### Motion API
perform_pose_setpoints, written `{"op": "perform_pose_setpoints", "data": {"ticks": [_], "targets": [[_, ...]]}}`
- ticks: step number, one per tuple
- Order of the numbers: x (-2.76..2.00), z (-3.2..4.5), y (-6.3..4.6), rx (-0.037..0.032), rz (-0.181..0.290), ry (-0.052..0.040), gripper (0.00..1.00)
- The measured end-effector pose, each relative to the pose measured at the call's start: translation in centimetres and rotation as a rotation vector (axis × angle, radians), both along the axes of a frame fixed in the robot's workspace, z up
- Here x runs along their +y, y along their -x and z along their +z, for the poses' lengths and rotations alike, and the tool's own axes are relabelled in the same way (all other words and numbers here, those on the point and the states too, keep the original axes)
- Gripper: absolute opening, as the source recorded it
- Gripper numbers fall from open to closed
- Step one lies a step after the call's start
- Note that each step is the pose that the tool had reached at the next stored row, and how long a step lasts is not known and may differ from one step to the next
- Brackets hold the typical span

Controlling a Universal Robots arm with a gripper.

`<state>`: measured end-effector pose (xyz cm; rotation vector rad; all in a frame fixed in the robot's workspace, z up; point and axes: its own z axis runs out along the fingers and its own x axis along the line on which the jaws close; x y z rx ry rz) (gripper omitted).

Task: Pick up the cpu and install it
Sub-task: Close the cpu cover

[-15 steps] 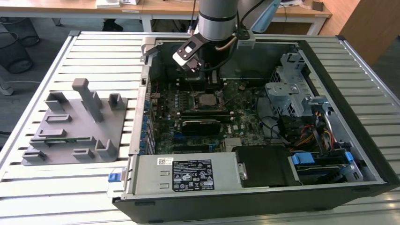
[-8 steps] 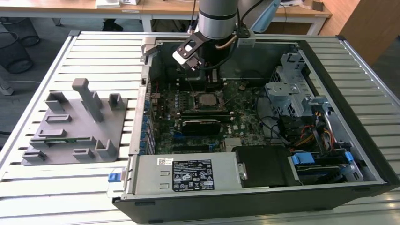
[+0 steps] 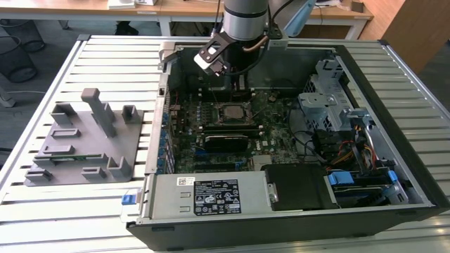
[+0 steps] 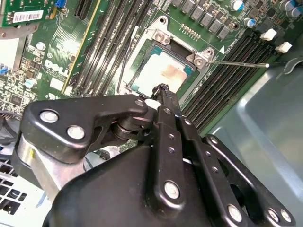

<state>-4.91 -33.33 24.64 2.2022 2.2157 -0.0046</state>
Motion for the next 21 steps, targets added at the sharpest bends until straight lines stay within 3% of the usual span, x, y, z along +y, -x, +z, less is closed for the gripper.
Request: {"op": "perform_pose_setpoints", "data": {"ticks": [21], "targets": [[0.01, 1.52, 0.0, -0.0015, 0.0, 0.0006, 0.11]]}}
